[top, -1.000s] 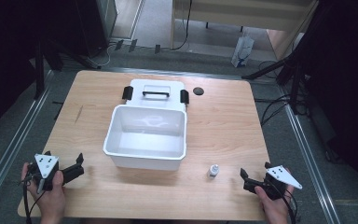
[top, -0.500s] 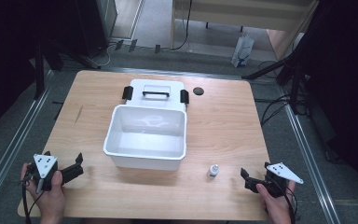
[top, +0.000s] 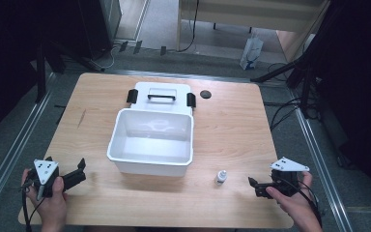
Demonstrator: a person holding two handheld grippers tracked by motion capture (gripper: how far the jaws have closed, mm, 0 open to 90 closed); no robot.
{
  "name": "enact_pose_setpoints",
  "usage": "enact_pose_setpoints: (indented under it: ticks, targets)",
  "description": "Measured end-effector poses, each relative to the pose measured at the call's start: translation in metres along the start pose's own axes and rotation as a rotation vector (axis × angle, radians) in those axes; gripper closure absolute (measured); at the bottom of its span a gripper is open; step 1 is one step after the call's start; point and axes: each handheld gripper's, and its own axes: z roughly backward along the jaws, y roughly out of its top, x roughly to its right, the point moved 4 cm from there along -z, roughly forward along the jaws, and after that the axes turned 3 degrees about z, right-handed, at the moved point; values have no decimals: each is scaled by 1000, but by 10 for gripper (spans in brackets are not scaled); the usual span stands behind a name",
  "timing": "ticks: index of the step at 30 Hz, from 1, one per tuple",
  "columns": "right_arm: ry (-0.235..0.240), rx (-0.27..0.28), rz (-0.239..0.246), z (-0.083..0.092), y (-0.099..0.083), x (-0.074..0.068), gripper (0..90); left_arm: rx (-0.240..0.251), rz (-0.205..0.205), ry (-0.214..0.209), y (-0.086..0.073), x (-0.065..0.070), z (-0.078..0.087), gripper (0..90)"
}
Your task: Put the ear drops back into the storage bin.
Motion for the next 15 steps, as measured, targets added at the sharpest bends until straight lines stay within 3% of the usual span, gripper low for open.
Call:
enact_pose_setpoints:
  ticks: [5, 7, 8, 10, 15]
  targets:
    - [24, -89, 117, 0, 13, -4, 0, 0, 6, -1, 0, 0, 0, 0]
    - [33, -96, 127, 1, 16, -5, 0, 0, 6, -2, 0, -1, 0, 0]
    - [56, -113, 170, 1, 23, -8, 45, 0, 9, -3, 0, -1, 0, 0]
    - [54, -135, 210, 2, 28, -10, 90, 0, 11, -3, 0, -1, 0, 0]
    - [60, -187, 279, -1, 39, -15, 122, 0, 15, -5, 0, -2, 0, 0]
